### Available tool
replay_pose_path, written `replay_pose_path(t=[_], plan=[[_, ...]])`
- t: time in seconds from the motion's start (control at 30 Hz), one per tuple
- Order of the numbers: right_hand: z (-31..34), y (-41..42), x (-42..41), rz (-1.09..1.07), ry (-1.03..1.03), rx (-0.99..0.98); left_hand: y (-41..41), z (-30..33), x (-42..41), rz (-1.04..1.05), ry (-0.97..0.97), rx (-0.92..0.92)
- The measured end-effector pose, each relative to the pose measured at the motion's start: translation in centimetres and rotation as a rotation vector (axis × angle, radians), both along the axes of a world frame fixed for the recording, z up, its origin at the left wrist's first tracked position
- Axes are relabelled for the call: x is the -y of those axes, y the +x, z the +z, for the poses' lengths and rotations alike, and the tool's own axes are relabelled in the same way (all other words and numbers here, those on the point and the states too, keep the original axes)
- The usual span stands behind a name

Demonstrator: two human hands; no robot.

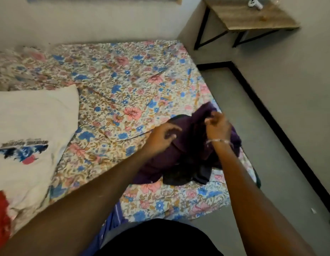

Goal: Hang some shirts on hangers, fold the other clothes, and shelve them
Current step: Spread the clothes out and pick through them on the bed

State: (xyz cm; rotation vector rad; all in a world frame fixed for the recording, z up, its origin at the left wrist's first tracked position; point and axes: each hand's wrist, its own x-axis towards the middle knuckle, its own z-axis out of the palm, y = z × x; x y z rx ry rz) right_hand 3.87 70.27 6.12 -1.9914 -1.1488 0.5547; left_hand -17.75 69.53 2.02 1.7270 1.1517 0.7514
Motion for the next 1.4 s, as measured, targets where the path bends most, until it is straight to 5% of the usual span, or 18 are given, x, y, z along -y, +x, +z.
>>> replay_pose_path(t=[0.33, 0.53, 0.7, 0.77, 0.9, 1.03, 1.3, 1.4], plan=[[-19.2, -22.1, 14.2, 0.571, -0.465, -0.078, -22.8, -15.5, 20.0, 0.598, -0.59, -0.432], [-29.5, -30.6, 18.3, 0.622, -0.716, -0.036, -28.9, -25.3, 25.3, 0.615, -0.766, -0.557], [-36.0, -34.5, 17.8, 0.589, -0.824, -0.038, -30.0, -30.9, 25.9, 0.533, -0.799, -0.368], [-36.6, -34.9, 17.7, 0.53, -0.832, 0.009, -29.9, -31.8, 25.5, 0.562, -0.806, -0.319], [-36.6, -34.4, 18.9, 0.369, -1.005, 0.163, -30.4, -33.3, 24.5, 0.515, -0.797, -0.666], [-35.9, -32.4, 20.9, 0.438, -1.024, 0.045, -29.5, -32.5, 23.8, 0.566, -0.703, -0.695], [-27.3, -28.7, 17.3, 0.607, -0.831, -0.473, -30.0, -24.6, 25.5, 0.693, -0.883, -0.053], [-22.3, -26.3, 14.0, 0.655, -0.719, -0.555, -30.8, -18.8, 25.5, 0.577, -0.839, -0.132]])
